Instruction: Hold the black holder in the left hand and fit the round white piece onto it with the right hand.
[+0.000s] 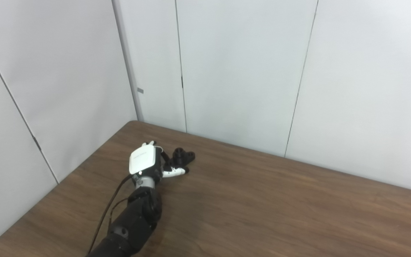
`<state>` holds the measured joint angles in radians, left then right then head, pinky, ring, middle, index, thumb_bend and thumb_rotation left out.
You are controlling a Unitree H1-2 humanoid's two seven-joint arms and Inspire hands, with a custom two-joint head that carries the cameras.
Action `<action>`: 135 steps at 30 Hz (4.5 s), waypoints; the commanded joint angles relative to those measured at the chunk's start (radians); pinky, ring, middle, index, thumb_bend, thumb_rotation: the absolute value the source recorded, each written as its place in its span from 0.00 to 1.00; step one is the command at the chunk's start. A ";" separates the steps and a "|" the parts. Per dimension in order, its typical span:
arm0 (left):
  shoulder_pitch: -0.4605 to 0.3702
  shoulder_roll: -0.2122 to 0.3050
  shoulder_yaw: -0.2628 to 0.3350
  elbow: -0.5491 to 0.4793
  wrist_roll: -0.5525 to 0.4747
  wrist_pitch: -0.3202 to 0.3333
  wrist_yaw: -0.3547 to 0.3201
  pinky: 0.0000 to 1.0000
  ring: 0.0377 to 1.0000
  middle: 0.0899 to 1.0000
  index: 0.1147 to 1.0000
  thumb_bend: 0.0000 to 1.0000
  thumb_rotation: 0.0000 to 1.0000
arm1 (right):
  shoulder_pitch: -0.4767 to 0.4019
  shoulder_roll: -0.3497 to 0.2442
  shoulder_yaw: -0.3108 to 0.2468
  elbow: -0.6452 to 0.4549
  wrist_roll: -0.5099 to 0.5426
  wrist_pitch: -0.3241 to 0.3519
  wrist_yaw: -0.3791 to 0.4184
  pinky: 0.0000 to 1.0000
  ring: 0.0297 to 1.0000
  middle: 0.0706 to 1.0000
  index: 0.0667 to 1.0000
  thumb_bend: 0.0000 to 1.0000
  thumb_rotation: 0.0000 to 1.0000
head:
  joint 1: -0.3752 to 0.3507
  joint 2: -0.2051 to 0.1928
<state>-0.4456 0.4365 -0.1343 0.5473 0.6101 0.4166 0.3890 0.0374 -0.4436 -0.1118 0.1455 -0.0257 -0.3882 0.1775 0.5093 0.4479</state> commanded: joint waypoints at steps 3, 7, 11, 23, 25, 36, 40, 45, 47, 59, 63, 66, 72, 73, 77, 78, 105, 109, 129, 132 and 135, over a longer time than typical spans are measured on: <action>0.005 -0.014 -0.017 0.046 0.006 -0.007 -0.007 0.90 0.94 0.90 0.42 0.52 0.05 | 0.049 0.022 0.012 0.014 0.016 0.010 0.004 0.74 0.87 0.90 0.90 1.00 0.68 | -0.001 0.002; 0.004 -0.017 -0.016 0.054 0.005 -0.015 0.002 0.88 0.93 0.89 0.42 0.52 0.05 | 0.051 0.022 0.012 0.011 0.009 0.008 -0.001 0.71 0.86 0.89 0.90 1.00 0.69 | -0.002 0.002; 0.003 -0.017 -0.024 0.054 0.014 -0.002 -0.004 0.87 0.92 0.88 0.42 0.52 0.05 | 0.050 0.020 0.015 0.016 0.003 -0.004 -0.005 0.69 0.85 0.89 0.89 1.00 0.71 | -0.002 0.002; 0.003 -0.015 -0.036 0.057 0.020 0.009 -0.012 0.86 0.91 0.86 0.41 0.52 0.05 | 0.053 0.021 0.017 0.005 0.014 0.007 -0.005 0.62 0.81 0.86 0.86 1.00 0.72 | -0.008 0.004; 0.004 -0.015 -0.038 0.056 0.021 0.008 -0.012 0.86 0.90 0.86 0.41 0.52 0.05 | 0.054 0.021 0.018 0.003 0.011 0.009 -0.006 0.61 0.81 0.86 0.86 1.00 0.73 | -0.008 0.004; 0.011 -0.019 -0.036 0.039 -0.002 -0.007 -0.036 0.88 0.92 0.87 0.41 0.52 0.05 | 0.053 0.025 0.022 0.006 -0.008 -0.002 -0.019 0.58 0.80 0.85 0.84 1.00 0.76 | -0.020 0.006; 0.028 -0.032 -0.035 0.009 -0.017 -0.023 -0.037 0.89 0.93 0.87 0.41 0.52 0.05 | 0.051 0.026 0.023 0.003 -0.012 -0.005 -0.021 0.57 0.79 0.85 0.84 1.00 0.77 | -0.023 0.009; 0.049 -0.056 -0.035 -0.018 -0.035 -0.038 -0.035 0.92 0.95 0.88 0.41 0.52 0.05 | 0.051 0.030 0.024 0.004 -0.008 -0.003 -0.022 0.55 0.78 0.83 0.83 1.00 0.77 | -0.034 0.010; 0.058 -0.064 -0.036 -0.031 -0.038 -0.043 -0.033 0.93 0.95 0.88 0.41 0.52 0.05 | 0.051 0.031 0.025 0.001 -0.010 -0.001 -0.023 0.55 0.77 0.83 0.82 1.00 0.77 | -0.037 0.011; 0.132 -0.081 -0.074 -0.175 -0.040 -0.072 -0.086 0.94 0.96 0.88 0.41 0.52 0.04 | 0.037 0.043 0.039 -0.005 -0.040 0.015 -0.044 0.52 0.74 0.82 0.81 1.00 0.79 | -0.066 0.002; 0.154 -0.080 -0.081 -0.240 -0.044 -0.070 -0.122 0.94 0.96 0.88 0.41 0.52 0.04 | 0.033 0.046 0.043 -0.006 -0.037 0.021 -0.048 0.49 0.73 0.81 0.81 1.00 0.79 | -0.073 -0.001; 0.172 -0.076 -0.090 -0.283 -0.045 -0.087 -0.149 0.94 0.96 0.89 0.41 0.52 0.04 | 0.030 0.049 0.044 -0.003 -0.035 0.016 -0.050 0.49 0.73 0.81 0.80 1.00 0.78 | -0.083 -0.001; 0.212 -0.068 -0.107 -0.378 -0.052 -0.124 -0.205 0.95 0.96 0.88 0.41 0.52 0.04 | 0.034 0.054 0.048 -0.034 -0.045 0.042 -0.055 0.48 0.74 0.82 0.82 1.00 0.78 | -0.119 0.008; 0.219 -0.067 -0.111 -0.397 -0.052 -0.127 -0.216 0.95 0.96 0.89 0.41 0.52 0.04 | 0.035 0.056 0.048 -0.041 -0.050 0.047 -0.057 0.48 0.75 0.83 0.82 1.00 0.78 | -0.131 0.007; 0.242 -0.063 -0.114 -0.452 -0.062 -0.141 -0.261 0.96 0.97 0.88 0.41 0.52 0.04 | 0.033 0.068 0.050 -0.062 -0.061 0.065 -0.066 0.50 0.77 0.85 0.85 1.00 0.78 | -0.186 0.011; 0.246 -0.062 -0.115 -0.463 -0.061 -0.139 -0.271 0.96 0.96 0.88 0.41 0.52 0.04 | 0.031 0.072 0.049 -0.069 -0.055 0.073 -0.066 0.51 0.77 0.86 0.85 1.00 0.77 | -0.193 0.012; 0.335 -0.053 -0.092 -0.663 -0.063 -0.266 -0.419 0.95 0.96 0.87 0.41 0.52 0.04 | 0.028 0.072 -0.093 -0.175 -0.192 0.167 -0.216 1.00 1.00 1.00 0.99 0.77 0.15 | -0.428 0.087; 0.342 -0.062 -0.100 -0.687 -0.054 -0.267 -0.438 0.95 0.96 0.88 0.41 0.52 0.04 | 0.016 0.057 -0.119 -0.195 -0.187 0.187 -0.222 1.00 1.00 1.00 1.00 0.84 0.32 | -0.436 0.089; 0.385 -0.110 -0.132 -0.734 -0.005 -0.309 -0.469 0.96 0.95 0.87 0.41 0.52 0.04 | -0.124 -0.085 -0.200 -0.287 -0.281 0.345 -0.223 1.00 1.00 1.00 1.00 0.84 0.25 | -0.501 0.120; 0.396 -0.113 -0.132 -0.744 -0.007 -0.319 -0.473 0.96 0.95 0.87 0.41 0.52 0.04 | -0.147 -0.105 -0.199 -0.269 -0.290 0.355 -0.223 1.00 1.00 1.00 0.99 0.81 0.03 | -0.516 0.122; 0.403 -0.117 -0.124 -0.748 -0.015 -0.319 -0.485 0.97 0.95 0.87 0.41 0.52 0.04 | -0.166 -0.126 -0.195 -0.239 -0.286 0.353 -0.214 1.00 1.00 1.00 0.99 0.81 0.00 | -0.559 0.126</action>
<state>-0.0412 0.3145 -0.2624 -0.1826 0.5946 0.1068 -0.0900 -0.0921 -0.5238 -0.2930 -0.0861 -0.3200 -0.0255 -0.0356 -0.0488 0.5722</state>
